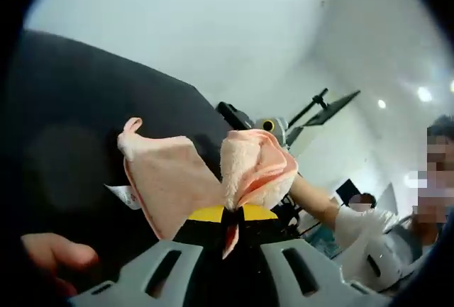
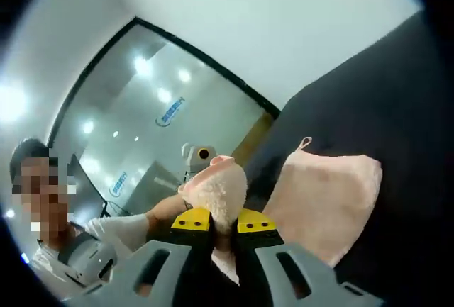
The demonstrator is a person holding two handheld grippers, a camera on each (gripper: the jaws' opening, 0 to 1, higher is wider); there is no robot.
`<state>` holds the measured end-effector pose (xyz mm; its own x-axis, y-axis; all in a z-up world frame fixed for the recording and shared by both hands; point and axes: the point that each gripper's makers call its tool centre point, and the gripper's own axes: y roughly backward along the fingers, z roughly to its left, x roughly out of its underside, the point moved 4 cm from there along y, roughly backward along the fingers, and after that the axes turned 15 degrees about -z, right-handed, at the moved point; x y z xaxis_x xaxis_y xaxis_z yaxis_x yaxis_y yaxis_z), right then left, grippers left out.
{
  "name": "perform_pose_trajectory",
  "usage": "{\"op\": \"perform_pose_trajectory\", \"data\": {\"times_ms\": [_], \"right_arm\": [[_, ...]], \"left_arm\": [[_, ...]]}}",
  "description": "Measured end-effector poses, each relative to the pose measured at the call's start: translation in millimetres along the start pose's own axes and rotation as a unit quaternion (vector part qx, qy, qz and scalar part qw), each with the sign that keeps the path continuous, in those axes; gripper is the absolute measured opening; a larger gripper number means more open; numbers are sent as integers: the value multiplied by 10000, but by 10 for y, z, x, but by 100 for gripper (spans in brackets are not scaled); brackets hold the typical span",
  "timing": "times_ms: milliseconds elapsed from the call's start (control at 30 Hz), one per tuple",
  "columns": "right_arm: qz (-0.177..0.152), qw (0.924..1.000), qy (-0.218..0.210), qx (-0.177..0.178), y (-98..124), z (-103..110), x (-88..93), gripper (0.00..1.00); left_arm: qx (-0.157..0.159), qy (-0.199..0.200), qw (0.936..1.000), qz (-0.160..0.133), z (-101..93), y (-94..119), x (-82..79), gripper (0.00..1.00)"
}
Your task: Fold the towel on the table until its edges align and the towel forms a compact rectangular stack.
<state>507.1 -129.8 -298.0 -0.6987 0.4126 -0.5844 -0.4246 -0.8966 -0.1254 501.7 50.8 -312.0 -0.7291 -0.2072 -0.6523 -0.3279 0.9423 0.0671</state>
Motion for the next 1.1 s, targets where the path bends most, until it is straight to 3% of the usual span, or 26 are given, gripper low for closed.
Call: {"op": "perform_pose_trajectory", "data": {"times_ms": [33,200,367,567,733,867,967,1067,1100], "right_arm": [[27,9999,-73,74,-8,-48,-6,8],[-146,9983,-501,259,-46,-259,-104,8],[-213,9957,-756,495,-67,-490,-151,8],[-182,9920,-1028,717,-96,-778,-217,8],[-67,9871,-1203,1050,-125,-1014,-178,8],[-230,9834,-1427,1100,-85,-1098,-258,8],[-119,9801,-1341,1461,-58,-1199,-206,8],[-208,9867,-723,1440,-86,-1180,-209,13],[-333,9863,-606,1501,-99,-1143,-230,16]], "left_arm": [[-139,203,9997,74,66,-12,-9,3],[-182,435,9989,-79,215,-89,-92,4],[-410,966,9944,-95,419,-153,-129,4],[-505,1190,9915,-143,579,-196,-131,4],[-891,1445,9852,-251,770,-175,-89,4],[-1070,1449,9829,-372,819,-205,-141,3],[-1332,1277,9823,-317,915,-228,-108,5],[-1452,1233,9812,-316,976,-222,-115,11],[-1588,1230,9777,-617,1008,-198,-182,12]]}}
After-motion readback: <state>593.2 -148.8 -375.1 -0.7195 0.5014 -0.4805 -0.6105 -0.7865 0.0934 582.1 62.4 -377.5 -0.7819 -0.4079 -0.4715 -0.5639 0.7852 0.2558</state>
